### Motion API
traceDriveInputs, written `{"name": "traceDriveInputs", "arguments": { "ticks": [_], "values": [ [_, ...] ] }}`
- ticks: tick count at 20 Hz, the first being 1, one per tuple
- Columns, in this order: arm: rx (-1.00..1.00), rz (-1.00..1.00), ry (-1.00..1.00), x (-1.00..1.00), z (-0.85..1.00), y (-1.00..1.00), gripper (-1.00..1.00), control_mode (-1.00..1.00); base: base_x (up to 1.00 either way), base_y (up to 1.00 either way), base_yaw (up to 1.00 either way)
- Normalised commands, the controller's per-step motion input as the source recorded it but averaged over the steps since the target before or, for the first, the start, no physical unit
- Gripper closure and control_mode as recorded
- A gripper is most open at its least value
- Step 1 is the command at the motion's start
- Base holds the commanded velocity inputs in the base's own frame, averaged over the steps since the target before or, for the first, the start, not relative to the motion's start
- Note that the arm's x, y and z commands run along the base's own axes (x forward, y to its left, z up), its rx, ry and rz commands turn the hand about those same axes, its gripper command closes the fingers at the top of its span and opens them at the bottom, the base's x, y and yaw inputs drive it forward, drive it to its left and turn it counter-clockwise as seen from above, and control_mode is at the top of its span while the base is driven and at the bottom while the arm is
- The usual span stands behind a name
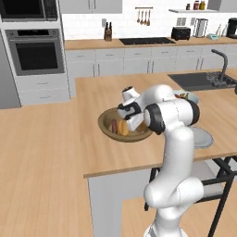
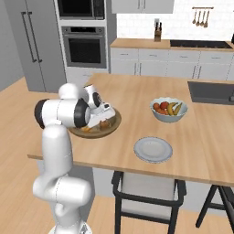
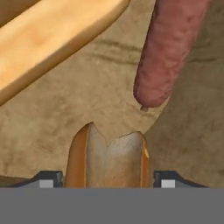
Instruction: Place one bun and one sausage from the bowl on each plate.
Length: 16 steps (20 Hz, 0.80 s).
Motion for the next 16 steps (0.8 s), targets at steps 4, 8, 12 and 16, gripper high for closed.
{"name": "traceDriveInputs", "arguments": {
  "ticks": [4, 8, 12, 16],
  "values": [
    [0.08, 0.02, -0.02, 0.01, 0.29, -0.22, 1.00, -1.00, 0.00, 0.00, 0.00],
    [0.10, 0.00, -0.03, 0.16, 1.00, 0.39, 1.00, -1.00, 0.00, 0.00, 0.00],
    [0.15, -0.03, -0.17, -0.81, 0.89, -0.61, 1.00, -1.00, 0.00, 0.00, 0.00],
    [0.16, -0.11, -0.55, -0.80, 0.77, -0.91, 1.00, -1.00, 0.00, 0.00, 0.00]
  ]
}}
